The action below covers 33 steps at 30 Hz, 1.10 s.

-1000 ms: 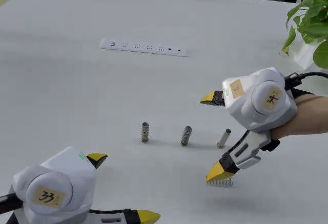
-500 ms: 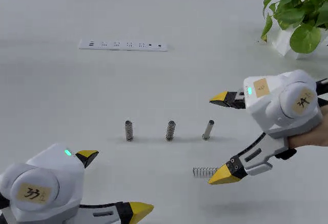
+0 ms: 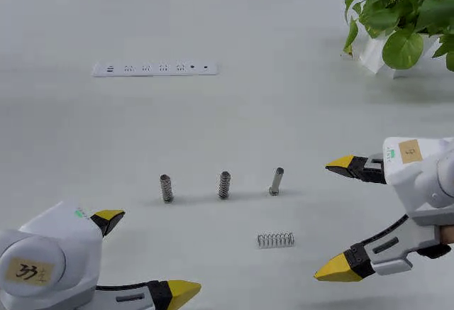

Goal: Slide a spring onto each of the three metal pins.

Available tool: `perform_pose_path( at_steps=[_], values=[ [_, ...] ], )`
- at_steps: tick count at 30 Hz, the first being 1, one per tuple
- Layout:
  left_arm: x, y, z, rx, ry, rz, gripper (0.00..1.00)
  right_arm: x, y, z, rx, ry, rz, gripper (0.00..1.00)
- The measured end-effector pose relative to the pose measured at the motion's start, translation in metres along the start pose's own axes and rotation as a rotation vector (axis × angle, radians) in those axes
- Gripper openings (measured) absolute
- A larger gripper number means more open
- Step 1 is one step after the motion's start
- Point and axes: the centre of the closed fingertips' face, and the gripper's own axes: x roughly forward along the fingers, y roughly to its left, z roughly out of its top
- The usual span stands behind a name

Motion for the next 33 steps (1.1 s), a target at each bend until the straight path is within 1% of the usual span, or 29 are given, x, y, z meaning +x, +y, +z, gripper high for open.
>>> perform_pose_path(
  at_steps=[3,6,9,14,16,17,18,20,22,24,29,33],
  values=[
    [0.001,-0.003,0.000,0.008,0.006,-0.010,0.91,-0.002,0.001,-0.005,0.032,-0.007,-0.008,0.99],
    [0.004,-0.005,-0.001,0.014,0.013,-0.018,0.91,-0.004,0.003,-0.008,0.043,-0.008,-0.013,0.99],
    [0.005,-0.007,-0.001,0.016,0.012,-0.023,0.91,-0.006,0.003,-0.009,0.052,-0.015,-0.019,0.99],
    [0.011,-0.014,0.000,0.029,0.008,-0.044,0.90,-0.009,0.002,-0.011,0.062,-0.018,-0.026,0.99],
    [0.015,-0.021,0.003,0.043,-0.002,-0.068,0.89,-0.011,0.003,-0.012,0.064,-0.021,-0.030,0.99],
    [0.018,-0.027,0.006,0.059,-0.012,-0.091,0.87,-0.011,0.002,-0.012,0.069,-0.024,-0.033,0.99],
    [0.020,-0.029,0.006,0.064,-0.011,-0.095,0.84,-0.012,0.002,-0.012,0.073,-0.026,-0.036,0.99],
    [0.027,-0.035,0.007,0.073,-0.009,-0.112,0.83,-0.014,0.003,-0.012,0.092,-0.038,-0.040,0.99],
    [0.033,-0.039,0.008,0.084,-0.011,-0.126,0.82,-0.014,0.004,-0.012,0.097,-0.042,-0.038,0.99],
    [0.040,-0.044,0.009,0.093,-0.012,-0.140,0.81,-0.014,0.006,-0.016,0.098,-0.034,-0.041,0.99],
    [0.054,-0.055,0.014,0.112,-0.024,-0.174,0.75,-0.017,0.011,-0.023,0.116,-0.029,-0.041,0.99],
    [0.065,-0.063,0.016,0.152,-0.014,-0.212,0.65,-0.020,0.013,-0.026,0.131,-0.026,-0.048,0.99]
  ],
)
